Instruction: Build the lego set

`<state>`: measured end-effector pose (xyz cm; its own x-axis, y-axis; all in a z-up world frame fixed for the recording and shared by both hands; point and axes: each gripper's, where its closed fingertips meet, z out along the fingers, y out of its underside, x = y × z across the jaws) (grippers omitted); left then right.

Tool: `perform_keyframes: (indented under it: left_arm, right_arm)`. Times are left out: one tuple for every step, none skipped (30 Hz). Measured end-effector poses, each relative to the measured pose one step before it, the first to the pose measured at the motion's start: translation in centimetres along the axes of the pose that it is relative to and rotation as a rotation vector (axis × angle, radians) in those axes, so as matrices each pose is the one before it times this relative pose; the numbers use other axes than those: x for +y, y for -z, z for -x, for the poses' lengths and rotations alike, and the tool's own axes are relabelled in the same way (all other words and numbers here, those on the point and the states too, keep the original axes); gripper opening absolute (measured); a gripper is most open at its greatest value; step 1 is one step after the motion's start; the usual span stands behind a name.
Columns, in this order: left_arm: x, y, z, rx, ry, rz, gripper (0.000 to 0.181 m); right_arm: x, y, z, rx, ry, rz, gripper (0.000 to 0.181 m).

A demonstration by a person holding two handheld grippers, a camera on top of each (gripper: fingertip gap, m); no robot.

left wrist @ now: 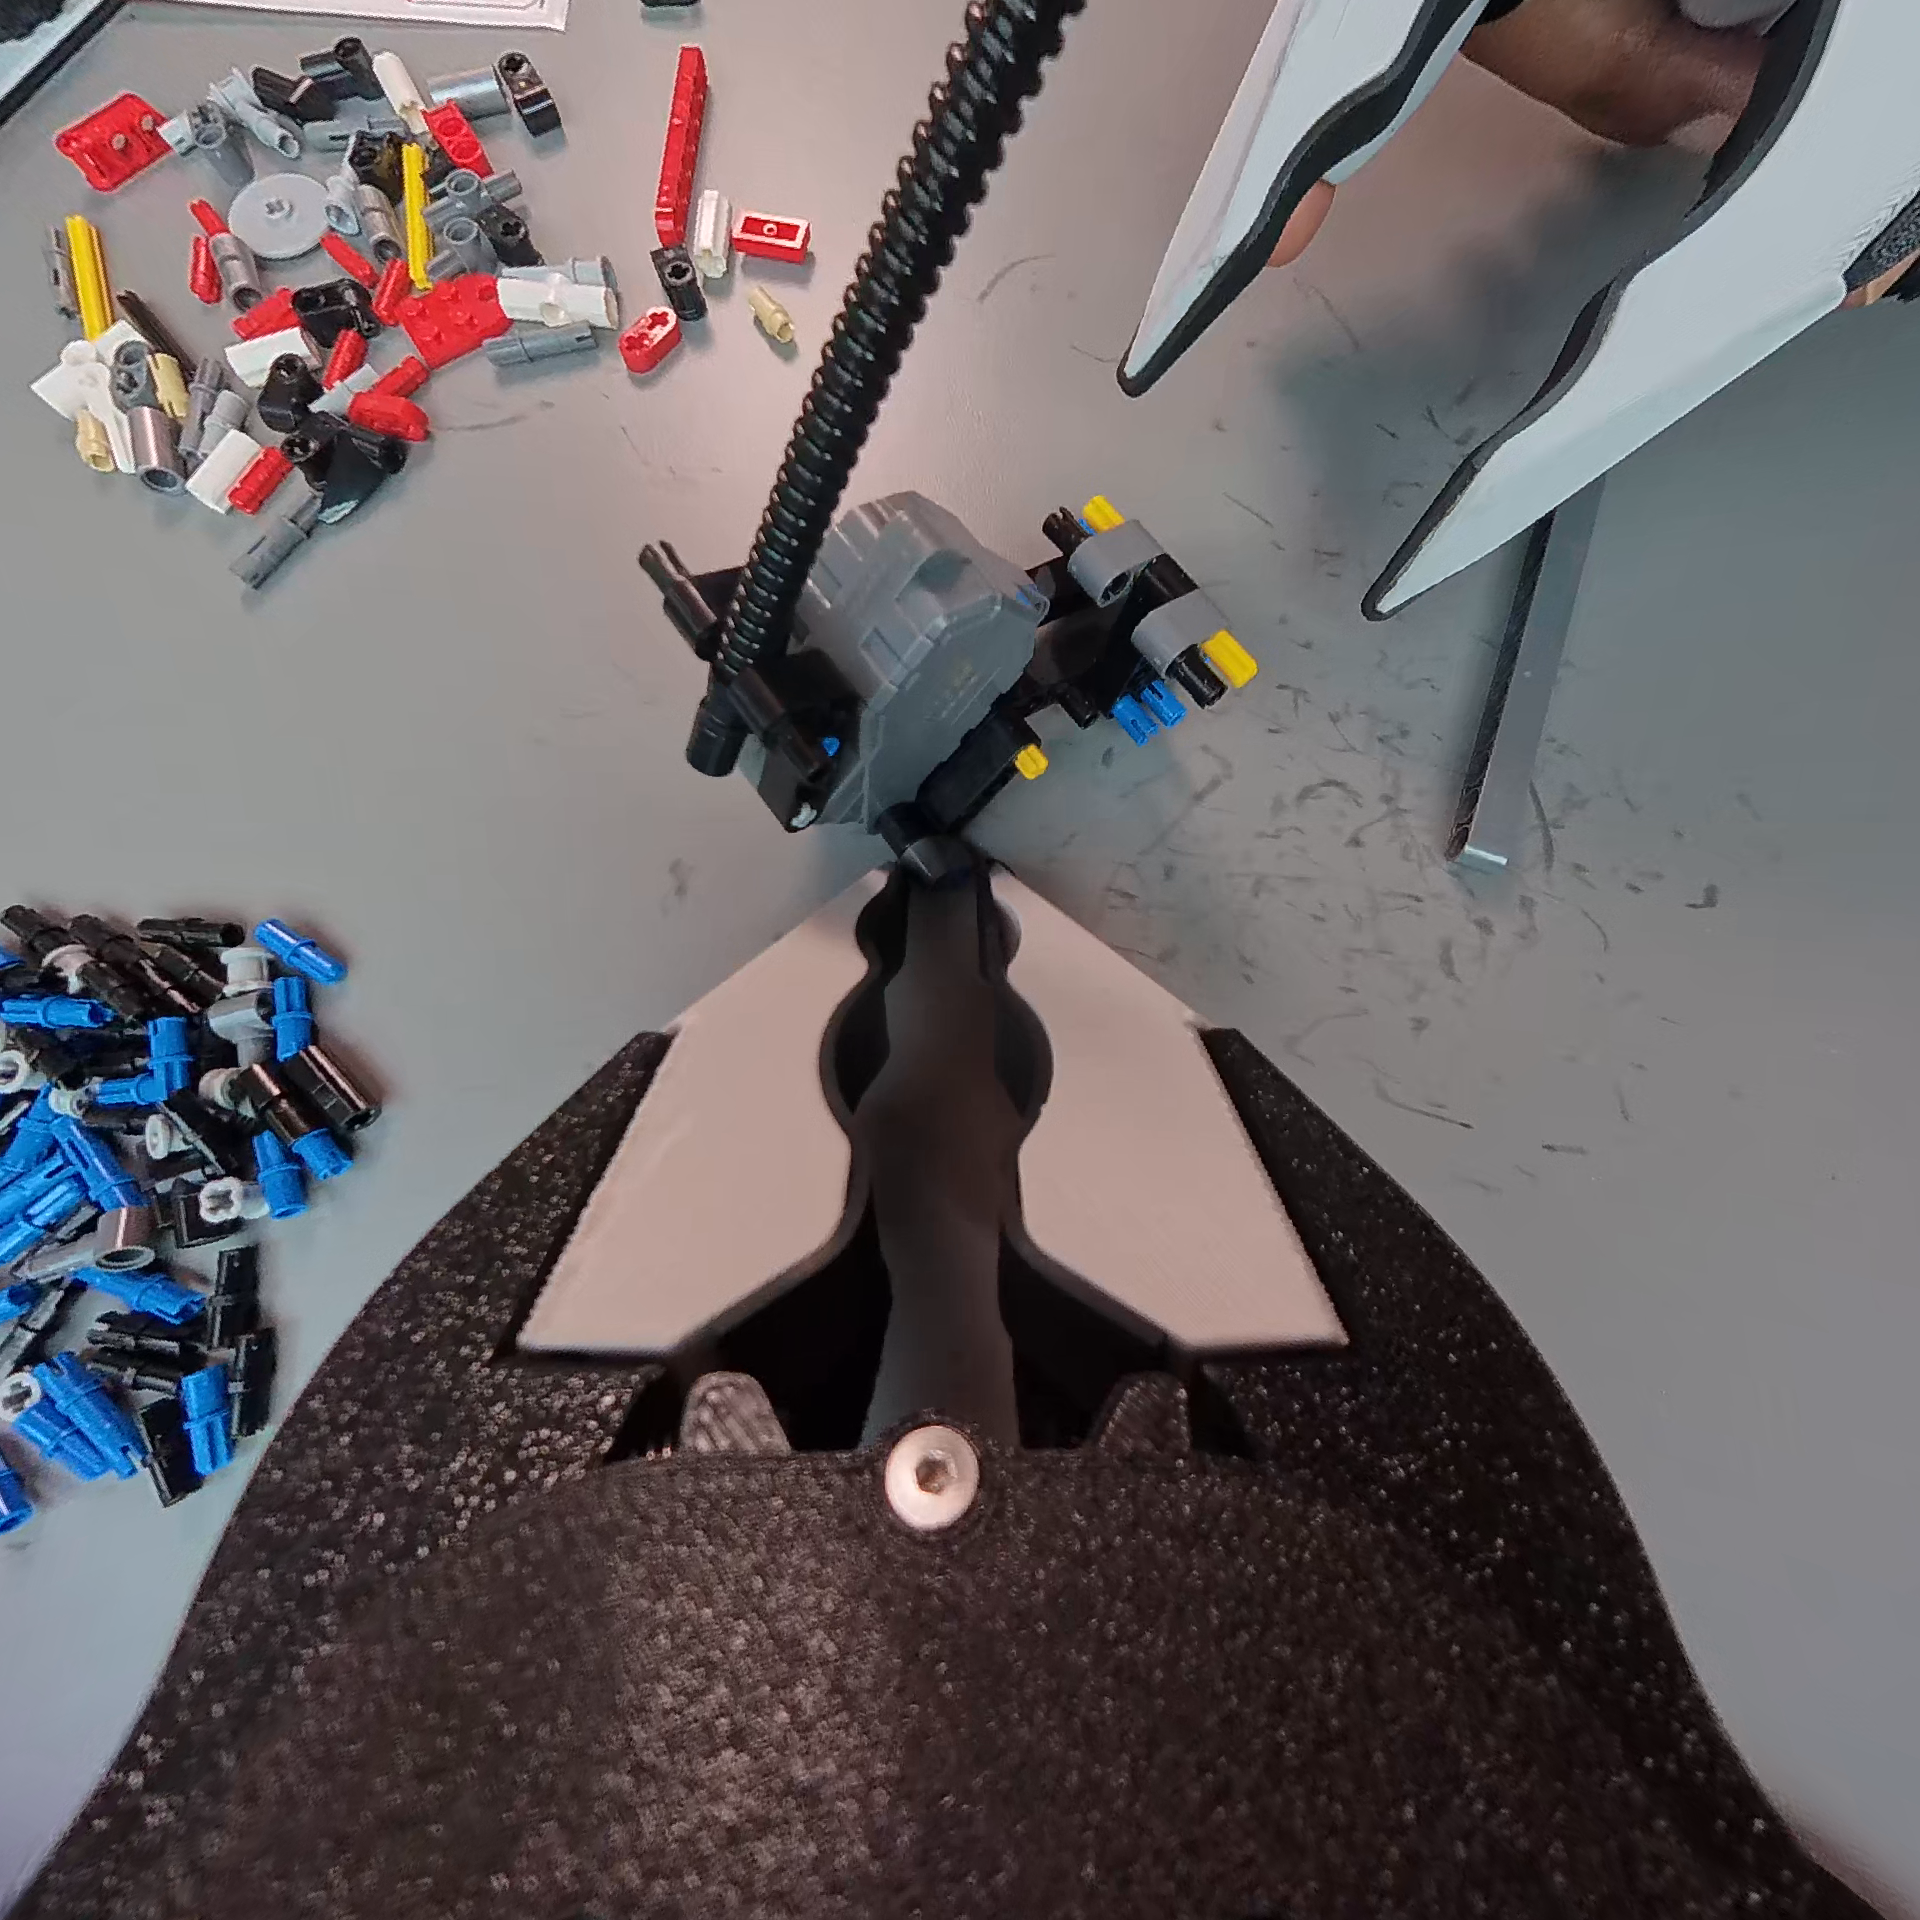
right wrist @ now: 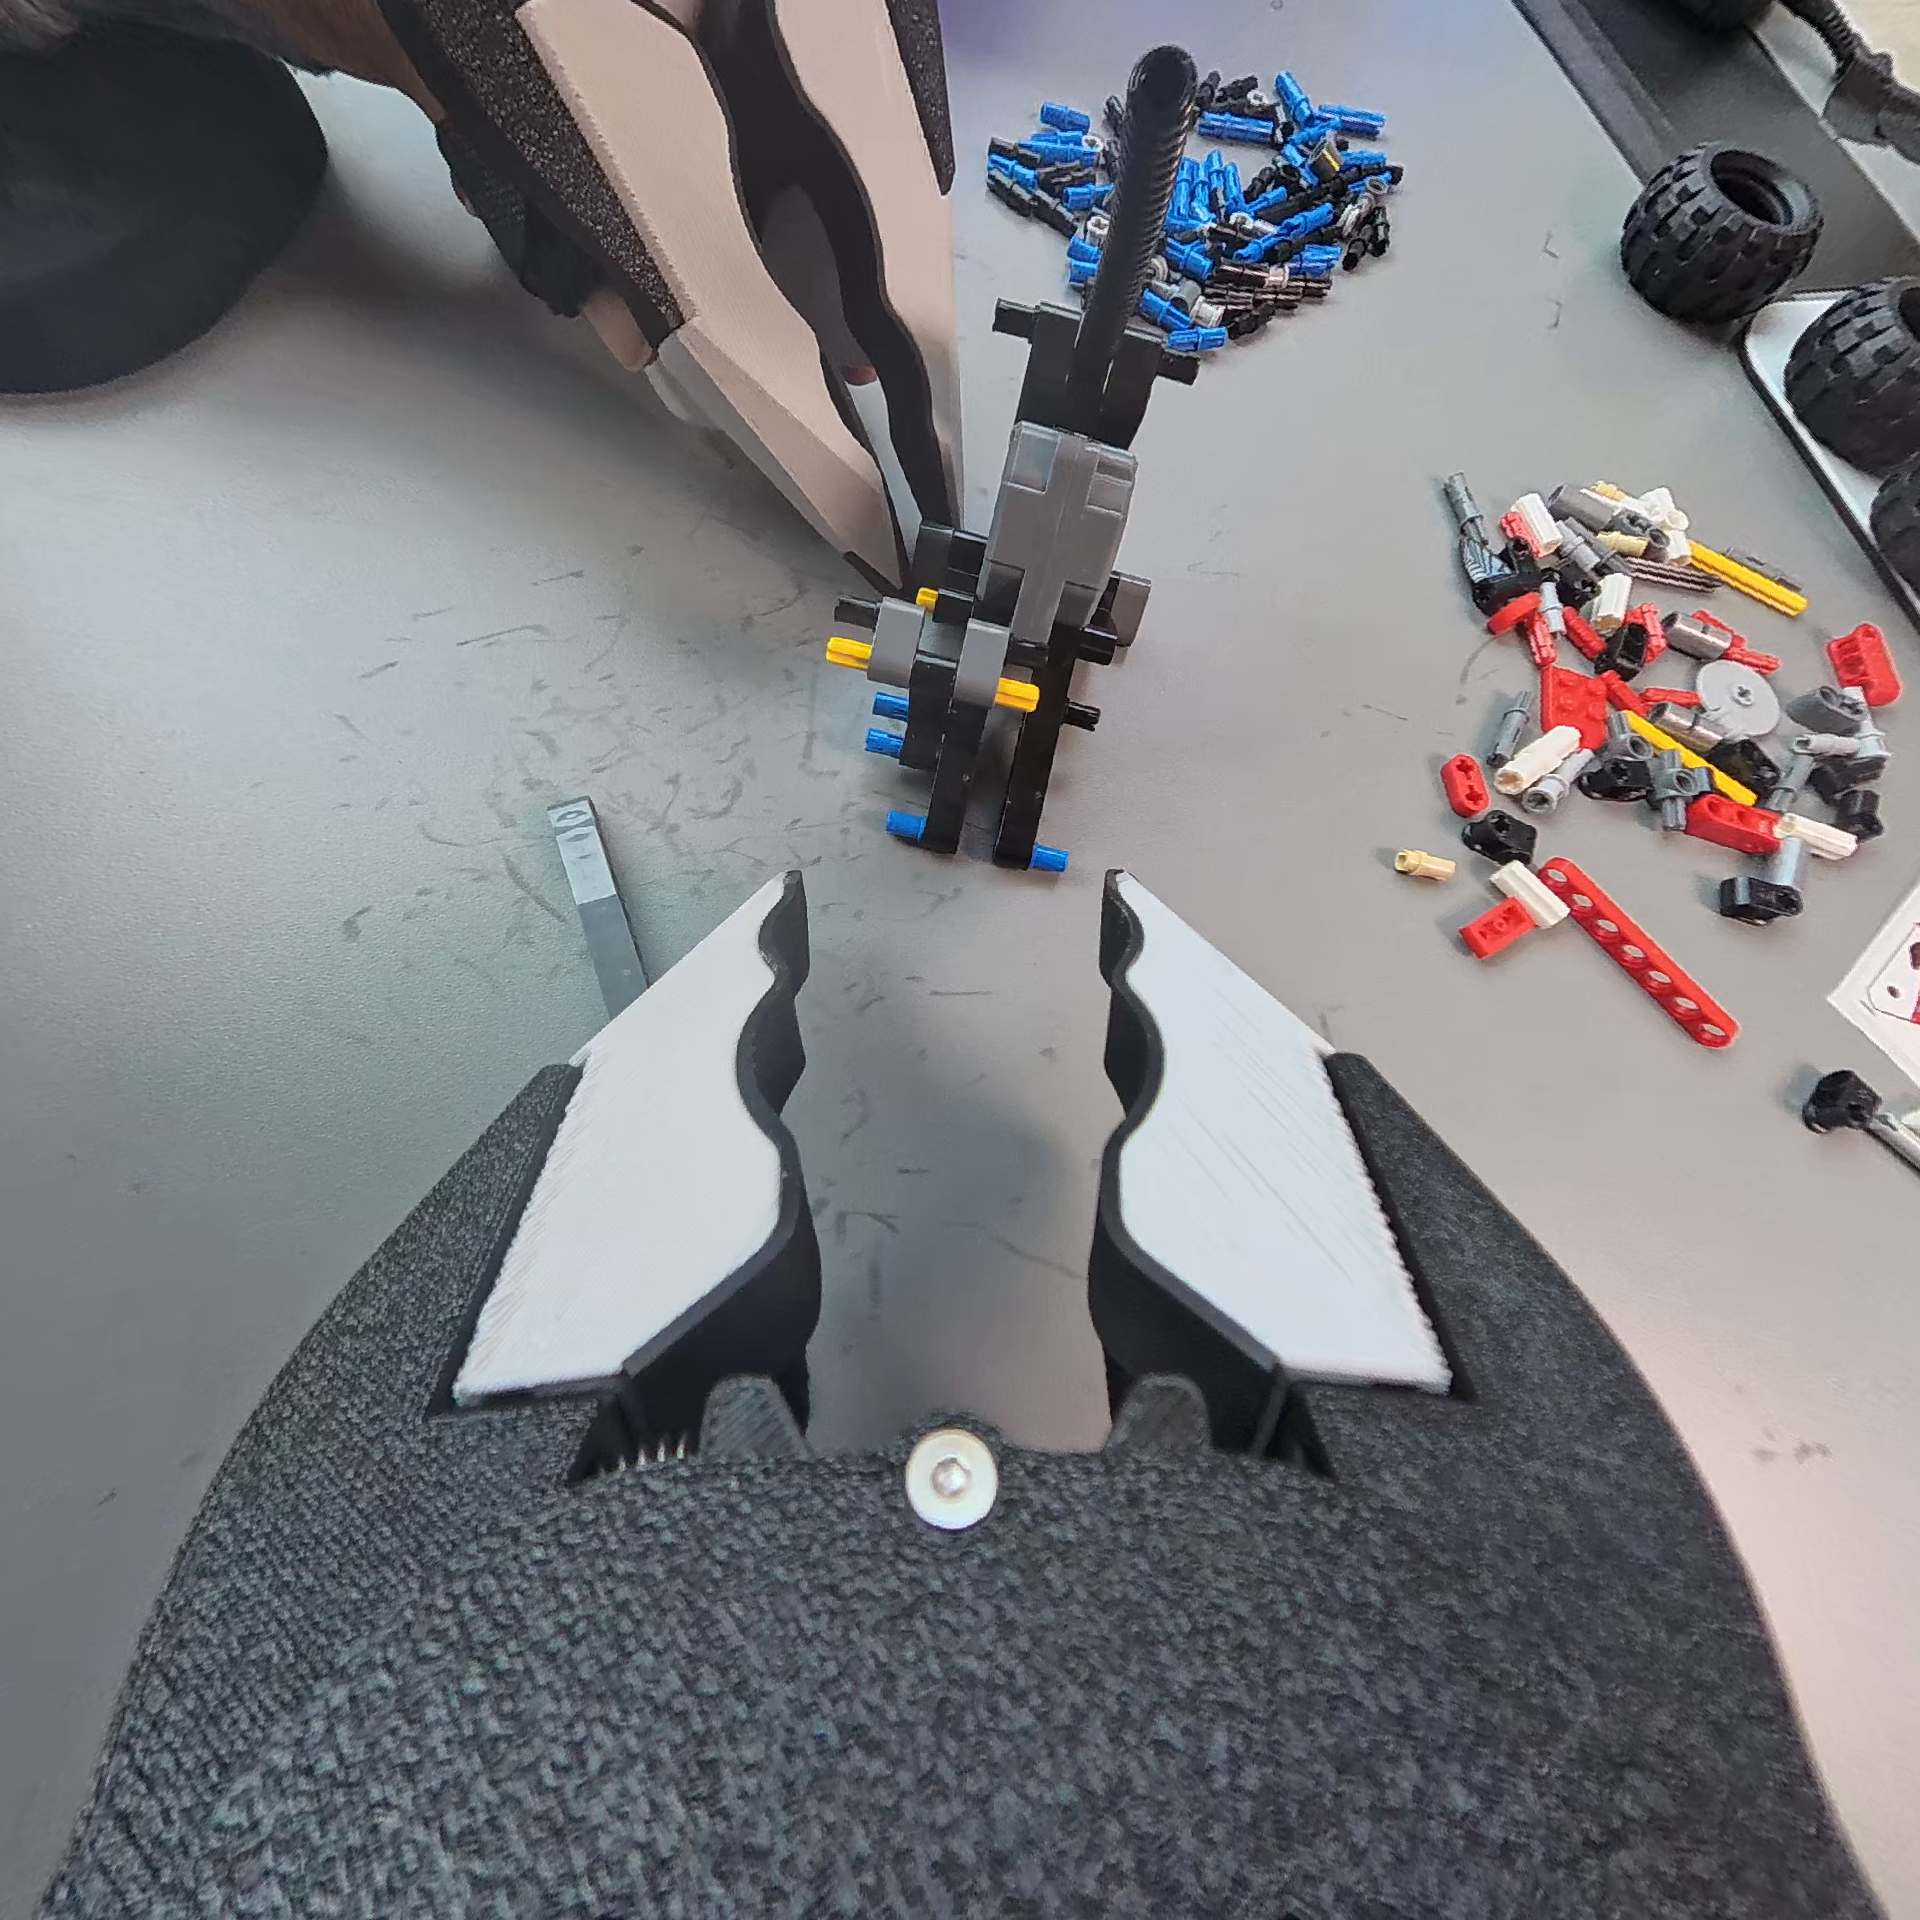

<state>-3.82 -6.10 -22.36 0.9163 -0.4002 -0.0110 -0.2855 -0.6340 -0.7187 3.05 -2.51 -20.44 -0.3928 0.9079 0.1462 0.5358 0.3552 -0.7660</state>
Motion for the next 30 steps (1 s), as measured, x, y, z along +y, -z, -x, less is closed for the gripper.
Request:
perform_keyframes:
  left_arm:
    - [0.004, 0.003, -0.003, 0.0007, 0.0004, 0.0001, 0.013]
    - [0.001, 0.001, -0.010, 0.0006, 0.0001, 0.0001, 0.013]
    - [-0.005, -0.006, -0.004, 0.0005, 0.0000, 0.0001, 0.013]
    - [0.004, 0.002, -0.008, 0.0007, -0.0002, 0.0003, 0.013]
    - [-0.005, -0.007, -0.014, 0.0010, -0.0008, 0.0003, 0.013]
    - [0.001, 0.001, -0.009, 0.0015, -0.0016, 0.0001, 0.013]
    - [0.000, 0.000, -0.019, 0.0022, -0.0017, 0.0000, 0.013]
    - [-0.003, -0.002, -0.035, 0.0035, -0.0020, -0.0002, 0.013]
    - [-0.004, -0.002, -0.045, 0.0050, -0.0034, -0.0003, 0.013]
    - [-0.009, -0.009, -0.067, 0.0056, -0.0056, 0.0000, 0.013]
    - [-0.014, -0.018, -0.078, 0.0064, -0.0108, 0.0005, 0.012]
    - [-0.019, -0.026, -0.091, 0.0085, -0.0180, 0.0011, 0.012]
    - [-0.024, -0.033, -0.092, 0.0110, -0.0234, 0.0015, 0.011]
    - [-0.036, -0.034, -0.082, 0.0148, -0.0263, 0.0019, 0.011]
    - [-0.053, -0.043, -0.060, 0.0164, -0.0291, 0.0007, 0.010]
    - [-0.074, -0.072, -0.046, 0.0183, -0.0292, -0.0025, 0.010]
    - [-0.084, -0.093, -0.044, 0.0214, -0.0226, -0.0058, 0.009]
    - [-0.078, -0.077, -0.010, 0.0228, -0.0084, -0.0047, 0.009]
    - [-0.059, -0.067, 0.054, 0.0198, 0.0043, -0.0016, 0.010]
    - [-0.072, -0.067, 0.148, 0.0101, 0.0080, -0.0006, 0.011]
    - [-0.057, -0.063, 0.267, -0.0052, 0.0083, -0.0001, 0.014]
    - [-0.045, -0.034, 0.383, -0.0188, 0.0103, -0.0001, 0.015]
    - [-0.009, 0.005, 0.386, -0.0214, 0.0121, -0.0004, 0.017]
    - [0.021, 0.034, 0.460, -0.0274, 0.0147, -0.0002, 0.018]
    - [0.047, 0.058, 0.627, -0.0379, 0.0171, -0.0001, 0.020]
    - [0.054, 0.118, 0.627, -0.0372, 0.0175, -0.0021, 0.022]
    - [0.019, 0.166, 0.542, -0.0303, 0.0188, -0.0063, 0.023]
    - [-0.032, 0.215, 0.479, -0.0259, 0.0221, -0.0104, 0.023]
    - [-0.086, 0.244, 0.392, -0.0178, 0.0236, -0.0136, 0.023]
    - [-0.106, 0.286, 0.236, -0.0072, 0.0222, -0.0143, 0.023]
  right_arm:
    - [0.012, -0.005, 0.016, -0.0005, 0.0002, 0.0005, 0.057]
    - [0.006, -0.012, 0.009, -0.0003, 0.0002, 0.0005, 0.057]
    - [0.018, -0.011, 0.000, 0.0002, -0.0001, 0.0002, 0.057]
    - [0.007, -0.011, 0.003, -0.0008, -0.0004, 0.0000, 0.057]
    - [0.014, -0.003, 0.009, -0.0009, -0.0007, 0.0002, 0.057]
    - [0.005, -0.012, 0.006, -0.0004, -0.0005, 0.0002, 0.057]
    - [0.004, -0.013, 0.016, -0.0009, 0.0003, 0.0004, 0.057]
    - [0.001, -0.010, 0.030, -0.0010, 0.0004, 0.0001, 0.057]
    - [-0.002, -0.016, 0.031, -0.0017, -0.0001, 0.0000, 0.057]
    - [-0.010, -0.006, 0.038, -0.0014, 0.0000, -0.0002, 0.057]
    - [-0.017, -0.029, 0.028, -0.0012, 0.0001, -0.0005, 0.057]
    - [-0.046, -0.033, 0.041, -0.0023, -0.0011, -0.0007, 0.057]
    - [-0.065, -0.056, 0.057, -0.0046, -0.0019, -0.0011, 0.057]
    - [-0.093, -0.073, 0.055, -0.0058, -0.0024, -0.0017, 0.057]
    - [-0.108, -0.117, 0.021, -0.0062, -0.0040, -0.0002, 0.057]
    - [-0.070, -0.160, 0.023, -0.0081, -0.0040, 0.0036, 0.057]
    - [-0.033, -0.216, 0.000, -0.0091, -0.0044, 0.0070, 0.058]
    - [-0.049, -0.223, -0.077, -0.0048, -0.0053, 0.0075, 0.059]
    - [-0.111, -0.236, -0.141, -0.0008, -0.0039, 0.0034, 0.060]
    - [-0.124, -0.235, -0.140, -0.0015, -0.0045, 0.0033, 0.060]
    - [-0.077, -0.241, -0.190, 0.0011, -0.0067, 0.0049, 0.061]
    - [-0.029, -0.262, -0.194, 0.0023, -0.0071, 0.0070, 0.061]
    - [0.045, -0.276, -0.182, 0.0032, -0.0071, 0.0088, 0.061]
    - [0.138, -0.267, -0.043, -0.0024, -0.0063, 0.0125, 0.060]
    - [0.183, -0.228, 0.161, -0.0093, -0.0028, 0.0146, 0.058]
    - [-0.032, -0.083, 0.056, 0.0048, 0.0104, 0.0032, 0.057]
    - [-0.063, 0.007, 0.307, -0.0075, 0.0088, 0.0017, 0.055]
    - [-0.072, -0.008, 0.391, -0.0119, -0.0020, 0.0020, 0.055]
    - [-0.057, -0.005, 0.359, -0.0081, -0.0006, 0.0017, 0.055]
    - [0.010, -0.003, 0.393, -0.0075, 0.0057, 0.0055, 0.055]
